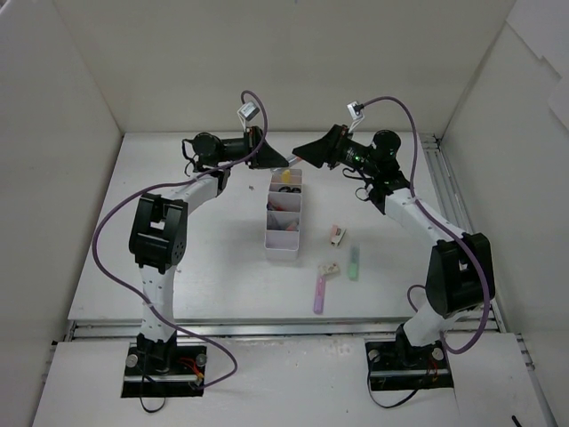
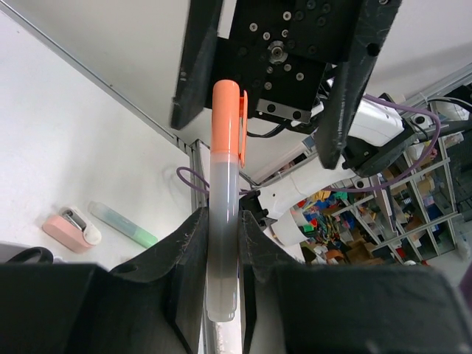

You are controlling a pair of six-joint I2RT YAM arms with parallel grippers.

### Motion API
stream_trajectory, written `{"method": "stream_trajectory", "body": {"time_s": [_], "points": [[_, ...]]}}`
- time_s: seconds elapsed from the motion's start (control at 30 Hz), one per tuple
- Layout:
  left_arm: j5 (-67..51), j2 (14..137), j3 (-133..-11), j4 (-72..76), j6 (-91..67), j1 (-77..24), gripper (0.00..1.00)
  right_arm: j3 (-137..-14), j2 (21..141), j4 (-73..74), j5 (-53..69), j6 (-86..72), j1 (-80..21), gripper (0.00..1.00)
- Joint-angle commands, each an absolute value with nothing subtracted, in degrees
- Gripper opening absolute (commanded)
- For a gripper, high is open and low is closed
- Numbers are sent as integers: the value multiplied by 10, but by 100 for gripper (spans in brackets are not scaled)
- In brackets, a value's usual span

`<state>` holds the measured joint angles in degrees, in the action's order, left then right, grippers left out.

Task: Sort the stationery into containers
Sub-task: Place the pen in the storage box.

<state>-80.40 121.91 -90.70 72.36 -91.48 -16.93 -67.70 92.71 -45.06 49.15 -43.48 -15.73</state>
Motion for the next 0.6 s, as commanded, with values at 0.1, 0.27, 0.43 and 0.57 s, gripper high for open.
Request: {"method": "stream_trajectory", "body": {"time_s": [0.1,0.27,0.43,0.57], "points": [[-788,1167,-941,954,-904,-165,0,-703,913,-512,519,-426,-160,43],[-777,1168,-943,958,-905,-160,0,-711,910,-512,535,-422,-163,13],[-768,1167,-951,958,-899,-160,1,-715,911,-511,537,-410,-166,0],[-769,1160,-946,948,-899,-155,100,-727,911,-506,530,-386,-160,0]]}}
